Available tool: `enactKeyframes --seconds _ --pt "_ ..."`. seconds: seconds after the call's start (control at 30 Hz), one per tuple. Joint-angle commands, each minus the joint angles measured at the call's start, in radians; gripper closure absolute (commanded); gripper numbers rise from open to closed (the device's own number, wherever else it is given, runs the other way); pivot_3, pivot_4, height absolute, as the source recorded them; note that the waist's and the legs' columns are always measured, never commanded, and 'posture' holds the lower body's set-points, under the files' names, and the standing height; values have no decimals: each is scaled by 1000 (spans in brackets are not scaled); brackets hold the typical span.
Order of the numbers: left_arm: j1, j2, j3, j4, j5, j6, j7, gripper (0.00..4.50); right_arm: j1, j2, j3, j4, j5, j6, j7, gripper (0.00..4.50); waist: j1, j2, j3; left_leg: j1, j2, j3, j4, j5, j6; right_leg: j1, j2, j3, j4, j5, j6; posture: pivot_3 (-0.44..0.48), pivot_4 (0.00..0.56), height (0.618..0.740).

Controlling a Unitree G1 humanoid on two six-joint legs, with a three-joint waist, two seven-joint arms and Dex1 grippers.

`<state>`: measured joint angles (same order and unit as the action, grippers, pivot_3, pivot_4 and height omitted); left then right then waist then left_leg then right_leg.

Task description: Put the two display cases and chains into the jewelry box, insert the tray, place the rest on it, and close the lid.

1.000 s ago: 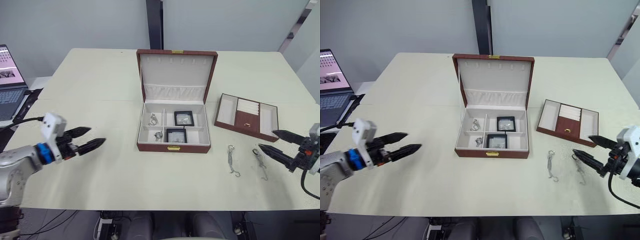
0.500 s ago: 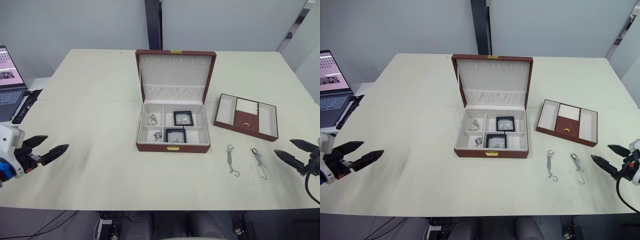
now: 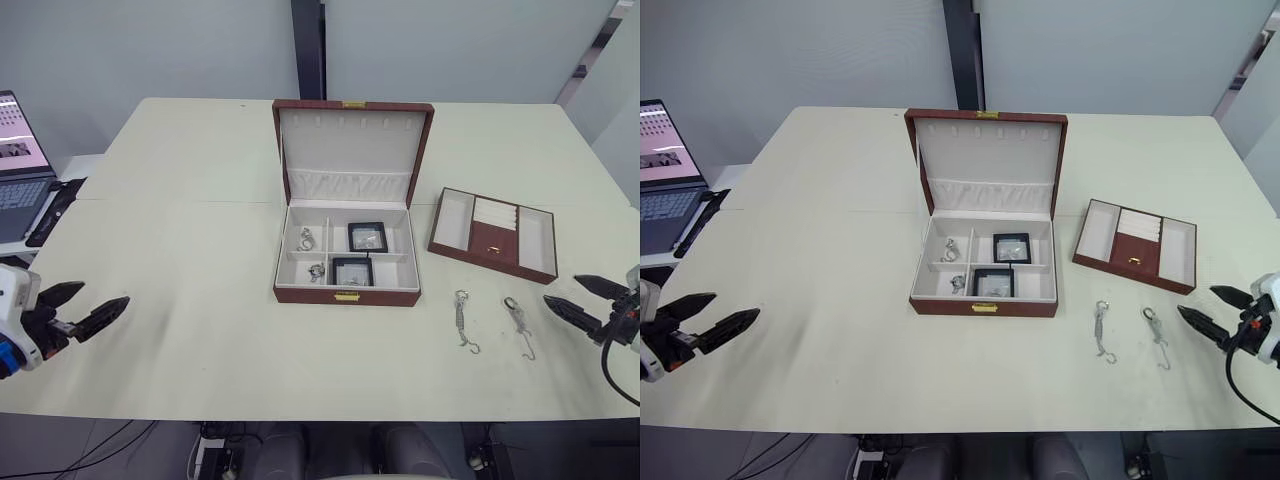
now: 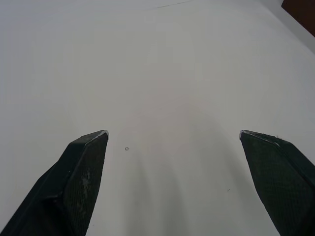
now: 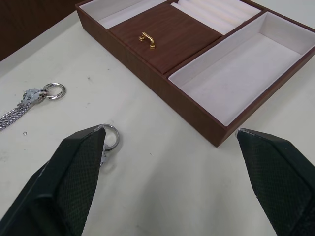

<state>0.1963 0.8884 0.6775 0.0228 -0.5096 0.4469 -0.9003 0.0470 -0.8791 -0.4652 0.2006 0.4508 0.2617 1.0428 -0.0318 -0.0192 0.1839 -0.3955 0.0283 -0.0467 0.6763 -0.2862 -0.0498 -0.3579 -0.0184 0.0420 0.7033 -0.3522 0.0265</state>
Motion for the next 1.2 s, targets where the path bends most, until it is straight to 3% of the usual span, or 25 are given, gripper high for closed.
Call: enactKeyframes --seconds 0.03,0.3,0.53,0.77,1.0,1.2 --pt "7 0 52 -19 -10 -7 7 69 -14 -21 -12 -9 -5 -13 5 0 0 0 0 0 0 0 0 0 0 0 0 0 0 0 0 0 150 740" --pt "-18 27 14 -82 -28 24 -22 69 -36 -57 -11 -55 24 30 55 0 0 0 0 0 0 0 0 0 0 0 0 0 0 0 0 0 150 740" --pt "-121 37 -98 -250 -91 115 -39 69 -159 -163 93 -41 11 83 191 0 0 0 0 0 0 0 0 0 0 1 0 0 0 0 0 0 150 740" --pt "-265 42 -277 -410 -175 180 -89 69 -425 -224 289 133 -84 30 342 0 -1 1 1 1 0 0 0 0 0 1 0 0 0 0 0 0 150 740" --pt "-438 -2 -460 -465 -212 180 -130 69 -639 -194 458 365 -232 -44 407 0 -1 2 2 -1 -1 1 2 0 0 0 0 0 0 0 0 0 150 740" --pt "-507 -64 -587 -500 -213 161 -168 69 -758 -156 537 566 -344 -178 421 0 -1 3 2 -1 -1 2 2 0 0 0 0 0 -1 0 0 0 150 740"
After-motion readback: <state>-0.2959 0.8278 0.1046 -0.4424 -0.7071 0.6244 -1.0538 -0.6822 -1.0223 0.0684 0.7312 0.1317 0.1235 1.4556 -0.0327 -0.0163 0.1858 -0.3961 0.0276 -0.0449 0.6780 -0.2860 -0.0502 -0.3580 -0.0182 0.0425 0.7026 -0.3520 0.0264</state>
